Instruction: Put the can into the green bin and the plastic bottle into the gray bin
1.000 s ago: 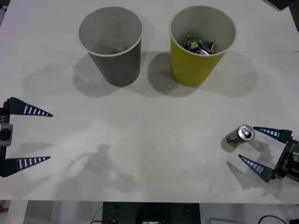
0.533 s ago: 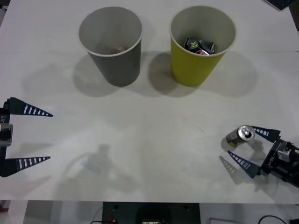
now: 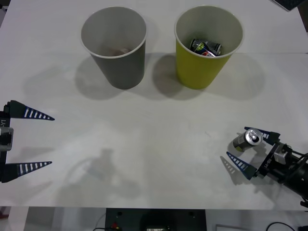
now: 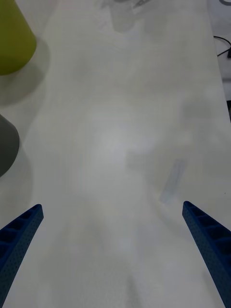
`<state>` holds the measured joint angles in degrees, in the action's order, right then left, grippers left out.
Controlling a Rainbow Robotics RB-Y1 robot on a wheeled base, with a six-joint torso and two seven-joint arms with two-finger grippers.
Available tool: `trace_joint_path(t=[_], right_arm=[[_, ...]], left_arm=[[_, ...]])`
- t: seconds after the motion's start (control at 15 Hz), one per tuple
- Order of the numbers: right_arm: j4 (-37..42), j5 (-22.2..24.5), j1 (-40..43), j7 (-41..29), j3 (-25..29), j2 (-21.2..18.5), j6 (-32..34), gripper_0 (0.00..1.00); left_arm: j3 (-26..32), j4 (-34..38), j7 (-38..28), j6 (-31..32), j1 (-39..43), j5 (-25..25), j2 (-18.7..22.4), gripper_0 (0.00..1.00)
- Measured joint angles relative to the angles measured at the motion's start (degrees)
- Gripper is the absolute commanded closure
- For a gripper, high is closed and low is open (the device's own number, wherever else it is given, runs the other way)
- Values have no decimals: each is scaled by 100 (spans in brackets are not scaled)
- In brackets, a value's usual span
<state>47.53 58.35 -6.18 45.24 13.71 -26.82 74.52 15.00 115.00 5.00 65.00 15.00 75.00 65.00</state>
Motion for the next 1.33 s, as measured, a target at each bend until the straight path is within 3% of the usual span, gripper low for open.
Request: trace_joint_path(t=[0.07,0.13,0.2,0.73,1.07,1.33], right_arm=[[0,0,0,2,0,0,-5,14],[0,0,-3,3,0,-3,-2,72],[0,0,-1,3,0,-1,-2,100],[0,0,-108,-49,-26,-20,86,100],[61,1,-208,-174,-179,-295,96,100],[439,80,-175,-870,-329,-554,55,100]], left_arm=[[0,0,0,0,0,0,0,0],[0,0,0,0,0,0,0,0],[0,0,0,0,0,0,0,0],[0,0,0,0,0,0,0,0],[0,0,0,0,0,0,0,0],[0,0,0,0,0,0,0,0]])
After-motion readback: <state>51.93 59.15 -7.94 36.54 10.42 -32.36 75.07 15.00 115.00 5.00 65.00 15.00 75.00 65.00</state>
